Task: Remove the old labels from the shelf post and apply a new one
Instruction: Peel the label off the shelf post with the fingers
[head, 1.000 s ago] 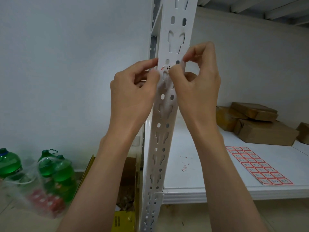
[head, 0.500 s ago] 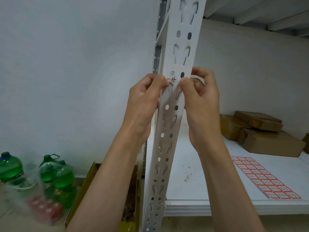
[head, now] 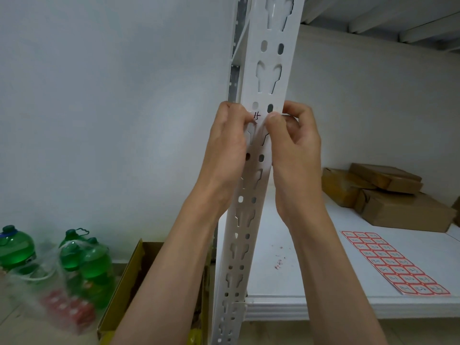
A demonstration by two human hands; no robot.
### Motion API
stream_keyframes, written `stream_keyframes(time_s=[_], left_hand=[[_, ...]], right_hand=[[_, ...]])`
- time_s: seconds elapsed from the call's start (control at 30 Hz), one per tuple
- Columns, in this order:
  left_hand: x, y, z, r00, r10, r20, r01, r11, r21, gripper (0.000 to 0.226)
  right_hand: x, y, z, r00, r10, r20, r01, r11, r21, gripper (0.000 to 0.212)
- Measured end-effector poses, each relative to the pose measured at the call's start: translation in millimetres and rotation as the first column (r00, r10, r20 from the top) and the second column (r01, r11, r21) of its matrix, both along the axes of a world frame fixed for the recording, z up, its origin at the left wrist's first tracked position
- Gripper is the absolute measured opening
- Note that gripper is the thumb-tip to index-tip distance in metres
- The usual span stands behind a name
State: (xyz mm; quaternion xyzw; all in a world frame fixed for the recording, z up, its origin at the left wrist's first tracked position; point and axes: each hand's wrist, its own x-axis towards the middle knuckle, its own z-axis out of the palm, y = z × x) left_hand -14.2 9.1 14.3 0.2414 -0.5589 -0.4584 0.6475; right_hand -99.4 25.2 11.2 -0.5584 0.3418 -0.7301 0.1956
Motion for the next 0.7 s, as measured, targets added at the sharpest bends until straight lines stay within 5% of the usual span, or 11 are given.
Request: stream_keyframes(time_s=[0.23, 0.43, 0.7], left_hand=[[-3.2, 1.6, 3.6, 0.998, 0.014, 0.069, -0.015, 1.000, 0.011, 0.059], [-6.2, 1.1, 8.0, 0.986, 0.116, 0.123, -0.110, 0.993, -0.050, 0.030], [-7.7, -0.6, 6.3, 0.986, 0.131, 0.108, -0.123, 0.989, -0.077, 0.027]], right_hand=[[4.6, -2.1, -3.2, 1.000, -0.005, 0.020, 0.005, 1.000, -0.003, 0.015], [9.4, -5.6, -9.1, 0.998, 0.050, 0.047, -0.052, 0.997, 0.050, 0.017], [12.1, -4.2, -11.4, 0.994, 0.093, 0.057, -0.096, 0.994, 0.050, 0.021]])
